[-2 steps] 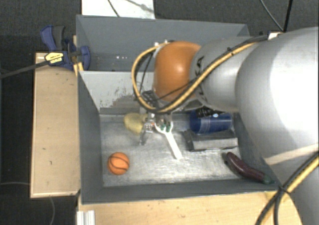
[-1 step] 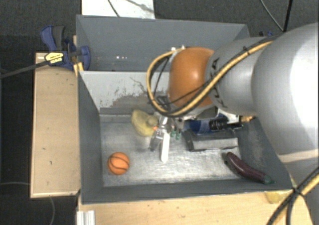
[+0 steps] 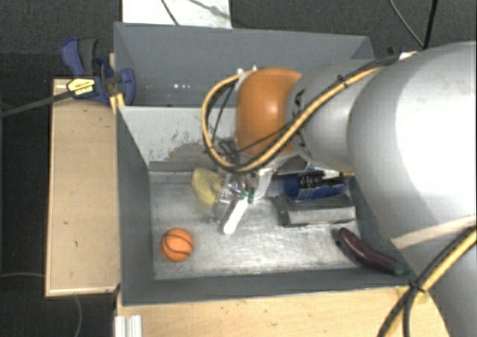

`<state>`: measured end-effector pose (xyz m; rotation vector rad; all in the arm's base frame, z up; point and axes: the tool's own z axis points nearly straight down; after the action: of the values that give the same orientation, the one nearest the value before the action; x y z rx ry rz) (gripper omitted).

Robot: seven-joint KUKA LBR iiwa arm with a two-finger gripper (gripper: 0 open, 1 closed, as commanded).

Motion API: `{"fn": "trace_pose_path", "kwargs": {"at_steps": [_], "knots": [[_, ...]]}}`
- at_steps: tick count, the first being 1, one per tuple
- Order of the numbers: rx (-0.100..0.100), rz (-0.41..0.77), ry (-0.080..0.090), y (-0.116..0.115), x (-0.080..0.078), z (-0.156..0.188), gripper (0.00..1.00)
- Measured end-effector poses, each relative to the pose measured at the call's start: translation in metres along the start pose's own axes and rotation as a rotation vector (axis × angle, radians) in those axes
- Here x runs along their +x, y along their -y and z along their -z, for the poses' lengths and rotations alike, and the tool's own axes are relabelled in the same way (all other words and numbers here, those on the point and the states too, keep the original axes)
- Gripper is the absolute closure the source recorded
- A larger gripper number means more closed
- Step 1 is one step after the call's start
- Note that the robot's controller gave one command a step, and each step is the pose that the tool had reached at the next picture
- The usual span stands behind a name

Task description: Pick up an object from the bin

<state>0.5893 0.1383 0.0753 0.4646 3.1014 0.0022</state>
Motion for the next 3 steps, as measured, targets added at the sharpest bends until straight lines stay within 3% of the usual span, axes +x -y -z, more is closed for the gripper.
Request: {"fn": "trace_pose_path", "kwargs": {"at_steps": [1, 3], "knots": [[-0.008, -0.255, 0.010, 0.0599, 0.0462, 0.0007, 1.00], [-0.006, -0.257, 0.007, 0.0600, 0.0465, 0.0024, 1.00]]}}
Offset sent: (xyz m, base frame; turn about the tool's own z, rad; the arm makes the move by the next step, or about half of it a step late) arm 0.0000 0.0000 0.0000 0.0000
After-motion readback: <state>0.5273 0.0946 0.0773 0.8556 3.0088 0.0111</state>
